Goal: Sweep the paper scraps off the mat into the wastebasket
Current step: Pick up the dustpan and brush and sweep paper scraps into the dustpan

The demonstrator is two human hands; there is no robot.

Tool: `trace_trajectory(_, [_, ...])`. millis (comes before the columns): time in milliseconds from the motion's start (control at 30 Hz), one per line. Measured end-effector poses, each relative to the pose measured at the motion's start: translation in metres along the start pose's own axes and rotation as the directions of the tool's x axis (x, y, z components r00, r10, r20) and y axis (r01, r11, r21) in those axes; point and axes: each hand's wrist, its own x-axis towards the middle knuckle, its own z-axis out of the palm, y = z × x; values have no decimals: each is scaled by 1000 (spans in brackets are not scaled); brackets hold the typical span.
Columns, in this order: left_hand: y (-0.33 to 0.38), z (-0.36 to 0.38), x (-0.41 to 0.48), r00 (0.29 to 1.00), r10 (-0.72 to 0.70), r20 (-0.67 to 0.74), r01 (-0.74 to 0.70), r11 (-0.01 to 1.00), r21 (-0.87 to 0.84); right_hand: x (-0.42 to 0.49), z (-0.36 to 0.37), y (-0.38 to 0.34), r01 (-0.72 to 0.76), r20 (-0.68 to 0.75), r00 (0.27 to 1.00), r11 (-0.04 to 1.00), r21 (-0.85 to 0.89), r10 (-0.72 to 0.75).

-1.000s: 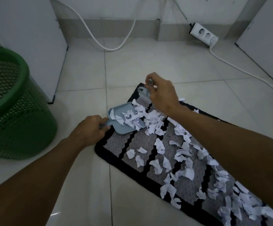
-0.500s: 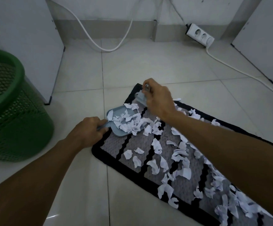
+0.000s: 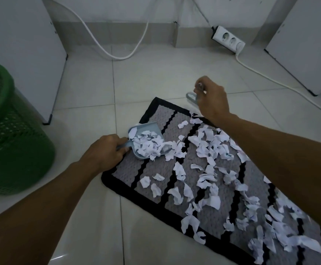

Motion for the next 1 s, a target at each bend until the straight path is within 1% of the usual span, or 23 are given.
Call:
trace_trajectory(67, [4,3,2,1000,11,7,-11,1000,-20,-13,4,14,-14,75,997,999,-43,17])
trace_trajectory(100, [6,5,2,1000,14,7,-14,999,-29,-22,8,14,3,105,994,1000,-23,-1])
trace_trajectory(200, [9,11,3,1000,2,8,-2,999,-33,-48,20,-8,82,192,976,993,87,-98])
trace_trajectory(267, [12,12,3,1000,-1,18,2,999,-34,-59,23,-24,111,222,964,979,174,-148])
trace_trajectory(300, [13,12,3,1000,1,23,-1,999,-33,-59,22,-29,119,212,964,971,208,-163])
trace_trajectory(367, [14,11,3,999,10,31,-9,999,-31,-53,16,-34,127,159,974,968,216,-163])
trace_trajectory(433, [15,10,1,999,12,42,-11,1000,-26,-46,10,-29,127,86,986,977,174,-143])
trace_trajectory(467, [16,10,1,999,13,44,-12,1000,-25,-45,9,-26,116,72,989,984,137,-126])
trace_trajectory(533, [16,11,-2,999,17,45,-16,1000,-19,-53,11,-22,96,123,987,992,76,-105])
trace_trajectory(567, [17,12,-3,999,21,46,-20,1000,-12,-60,15,-23,100,163,980,992,77,-111])
trace_trajectory(667, [17,12,-5,998,34,43,-34,999,-8,-79,27,-38,147,223,958,977,152,-178])
trace_trajectory(800, [16,8,-11,996,72,46,-72,997,-1,-74,24,-62,164,216,953,960,225,-214])
trace_trajectory(933, [10,5,-27,992,109,69,-111,994,22,-37,17,-68,202,165,952,934,295,-258])
trace_trajectory(1000, [0,-4,-40,995,81,57,-85,994,70,-20,30,-77,236,219,921,907,349,-323])
